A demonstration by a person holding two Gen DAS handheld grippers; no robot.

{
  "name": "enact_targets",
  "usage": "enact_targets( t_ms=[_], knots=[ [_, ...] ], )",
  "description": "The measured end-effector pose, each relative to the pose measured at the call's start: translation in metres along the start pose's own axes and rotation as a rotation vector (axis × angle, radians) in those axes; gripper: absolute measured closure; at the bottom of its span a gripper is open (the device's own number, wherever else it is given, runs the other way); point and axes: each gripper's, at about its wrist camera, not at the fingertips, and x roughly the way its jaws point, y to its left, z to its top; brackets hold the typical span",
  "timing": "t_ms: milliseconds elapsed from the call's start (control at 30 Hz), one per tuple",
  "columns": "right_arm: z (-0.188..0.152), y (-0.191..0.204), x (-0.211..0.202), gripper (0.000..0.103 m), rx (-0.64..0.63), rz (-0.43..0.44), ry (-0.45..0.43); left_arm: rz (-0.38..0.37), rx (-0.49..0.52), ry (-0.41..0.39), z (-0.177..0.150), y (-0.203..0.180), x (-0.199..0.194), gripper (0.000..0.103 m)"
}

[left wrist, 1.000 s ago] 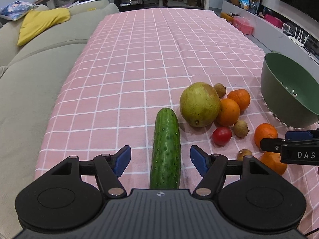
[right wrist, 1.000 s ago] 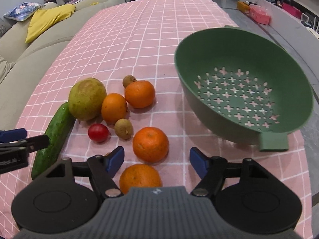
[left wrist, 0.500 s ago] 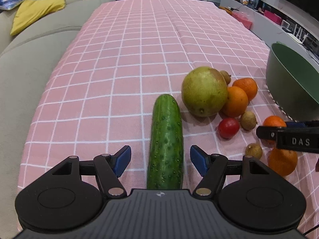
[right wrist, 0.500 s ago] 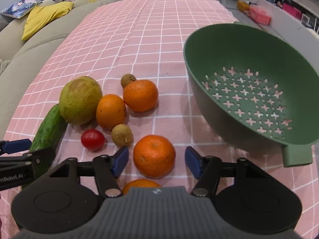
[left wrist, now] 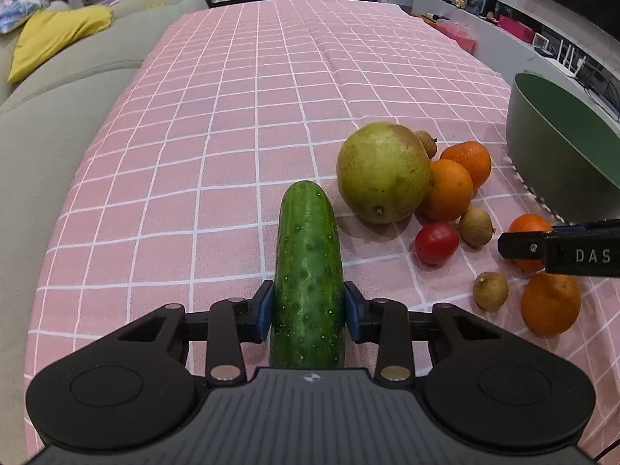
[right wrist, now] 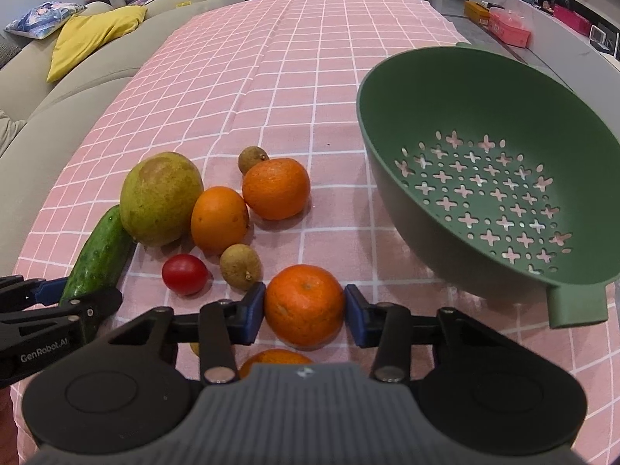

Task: Organize fruits
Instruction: 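Carry the cucumber and orange into the green colander and open both tools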

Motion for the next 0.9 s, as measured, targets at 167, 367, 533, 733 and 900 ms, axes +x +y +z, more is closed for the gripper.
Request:
enact_targets(
  t_ms=[167, 367, 533, 733, 900],
  knots=[
    [0.001, -0.002, -0.004, 0.063, 0.003, 0.011, -0.003, -0.021, -0.017, 0.004, 0.0, 0.002, -0.005, 0.062],
    [0.005, 0.0, -0.016, 0.064, 0.004, 0.048, -0.015, -0.014, -0.022, -0.035, 0.002, 0.004, -0.029, 0.062],
    [0.009, 0.004, -0.037, 0.064, -0.005, 0.088, -0.033, -0.009, -0.024, -0.067, 0.008, -0.001, -0.055, 0.062],
    [0.025, -0.001, -0.077, 0.064, -0.03, 0.141, -0.074, -0.033, -0.006, -0.092, 0.023, -0.021, -0.082, 0.062],
    [0.049, -0.029, -0.108, 0.064, -0.02, 0.175, -0.102, -0.049, 0.053, -0.12, 0.047, -0.052, -0.091, 0.062]
  ],
)
